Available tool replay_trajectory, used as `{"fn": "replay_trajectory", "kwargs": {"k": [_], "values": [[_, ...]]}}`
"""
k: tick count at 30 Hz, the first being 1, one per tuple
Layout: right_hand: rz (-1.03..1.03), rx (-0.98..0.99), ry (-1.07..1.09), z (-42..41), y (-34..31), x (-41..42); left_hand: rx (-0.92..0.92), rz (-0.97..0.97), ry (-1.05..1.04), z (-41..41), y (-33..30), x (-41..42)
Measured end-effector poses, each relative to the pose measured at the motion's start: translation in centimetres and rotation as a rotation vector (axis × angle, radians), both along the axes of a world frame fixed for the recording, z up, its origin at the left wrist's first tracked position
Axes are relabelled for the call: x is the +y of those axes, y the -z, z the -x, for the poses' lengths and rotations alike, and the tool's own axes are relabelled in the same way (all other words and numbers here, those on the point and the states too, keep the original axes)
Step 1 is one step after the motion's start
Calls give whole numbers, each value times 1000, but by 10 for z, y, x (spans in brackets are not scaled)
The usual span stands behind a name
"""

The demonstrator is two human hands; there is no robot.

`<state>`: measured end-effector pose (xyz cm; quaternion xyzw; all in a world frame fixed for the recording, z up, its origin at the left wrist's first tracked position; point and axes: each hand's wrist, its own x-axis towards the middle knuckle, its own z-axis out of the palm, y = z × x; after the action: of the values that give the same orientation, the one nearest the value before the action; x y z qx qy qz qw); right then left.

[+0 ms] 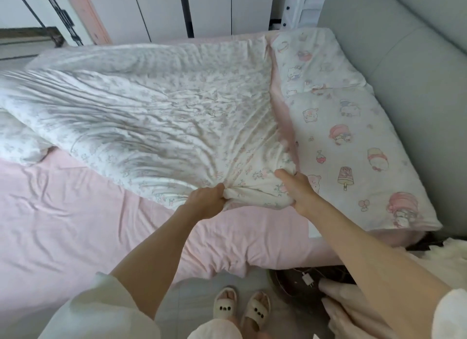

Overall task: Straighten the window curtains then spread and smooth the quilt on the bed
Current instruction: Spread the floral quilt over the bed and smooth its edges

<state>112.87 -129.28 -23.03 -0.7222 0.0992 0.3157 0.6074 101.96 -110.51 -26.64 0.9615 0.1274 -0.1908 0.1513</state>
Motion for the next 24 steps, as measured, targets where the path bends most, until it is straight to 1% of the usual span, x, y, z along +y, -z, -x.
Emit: {"fn": "replay_trajectory", "kwargs": {"k": [6,11,15,20,24], "values": [[-49,1,46,22,-11,10,-44,15,-7,22,-14,15],[-44,-68,46,35,-23,18,-119,36,-33,41,-25,19],[-32,-137,43,33,-41,9,-162,7,-8,40,-42,9],[-22,-220,50,15,-68,-29,-167,5,52,18,-77,-23],[26,-257,90,-5,-82,-96,-130,139,150,-6,-95,-75]]}}
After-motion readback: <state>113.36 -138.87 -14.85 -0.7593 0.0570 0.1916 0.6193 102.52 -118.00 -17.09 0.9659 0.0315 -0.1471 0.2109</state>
